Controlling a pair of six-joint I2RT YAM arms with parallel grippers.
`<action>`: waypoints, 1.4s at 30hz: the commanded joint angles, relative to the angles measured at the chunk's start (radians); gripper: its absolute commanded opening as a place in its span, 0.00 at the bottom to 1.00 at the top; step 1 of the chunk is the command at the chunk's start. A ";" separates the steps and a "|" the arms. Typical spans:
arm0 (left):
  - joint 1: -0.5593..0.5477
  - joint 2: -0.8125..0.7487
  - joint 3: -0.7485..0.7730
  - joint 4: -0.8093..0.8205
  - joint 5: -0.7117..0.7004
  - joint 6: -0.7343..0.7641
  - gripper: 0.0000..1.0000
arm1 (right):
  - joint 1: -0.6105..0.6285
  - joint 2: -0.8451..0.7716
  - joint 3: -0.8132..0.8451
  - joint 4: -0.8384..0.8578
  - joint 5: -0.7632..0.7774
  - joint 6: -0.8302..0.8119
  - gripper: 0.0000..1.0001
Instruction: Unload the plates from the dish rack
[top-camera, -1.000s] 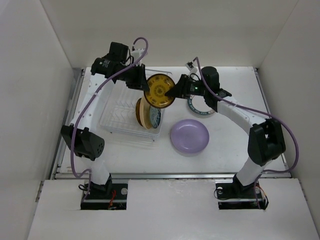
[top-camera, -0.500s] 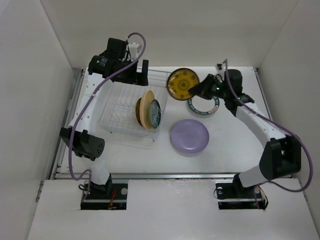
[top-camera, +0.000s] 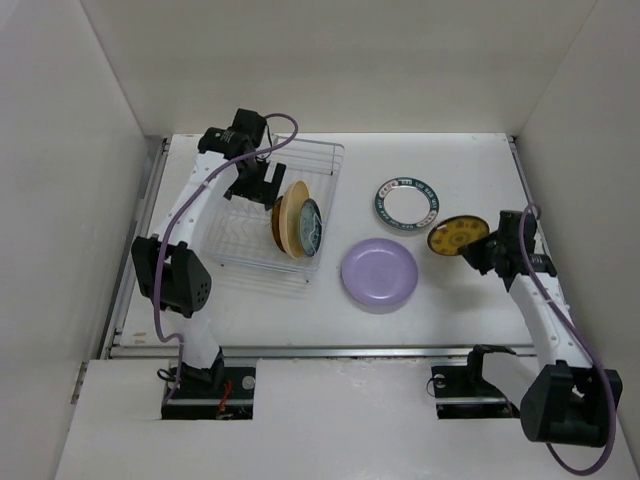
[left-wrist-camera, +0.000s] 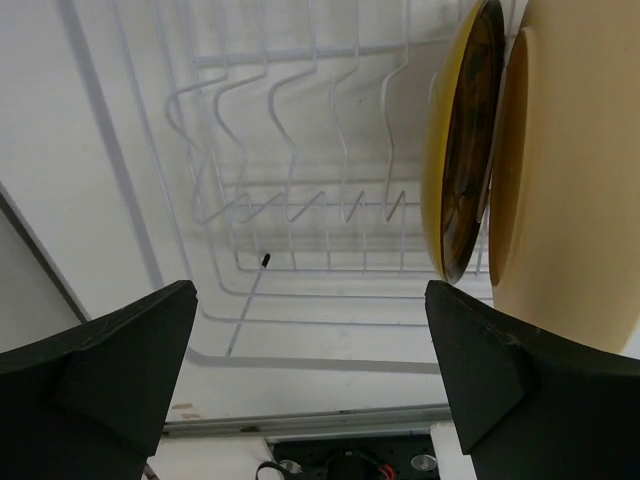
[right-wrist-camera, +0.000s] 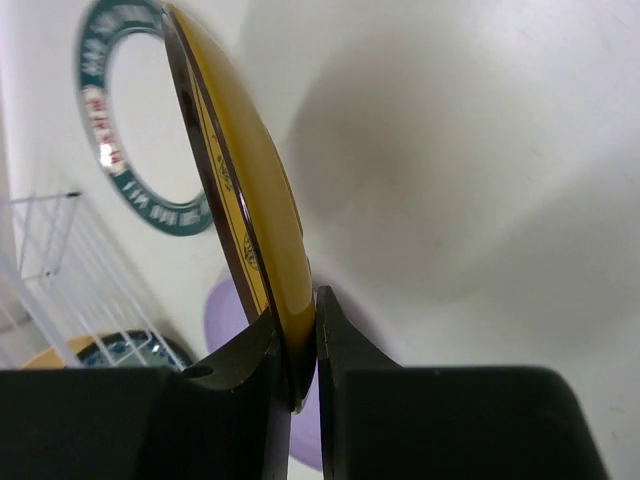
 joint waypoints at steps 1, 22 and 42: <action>0.009 0.016 -0.015 -0.006 0.050 0.009 0.97 | -0.010 -0.064 -0.044 -0.002 0.073 0.158 0.00; 0.009 0.198 -0.006 -0.026 0.228 0.009 0.48 | -0.019 -0.038 -0.211 0.070 0.093 0.268 0.62; 0.009 0.085 0.310 -0.157 0.185 -0.001 0.00 | -0.019 -0.209 -0.036 -0.019 0.102 0.098 0.73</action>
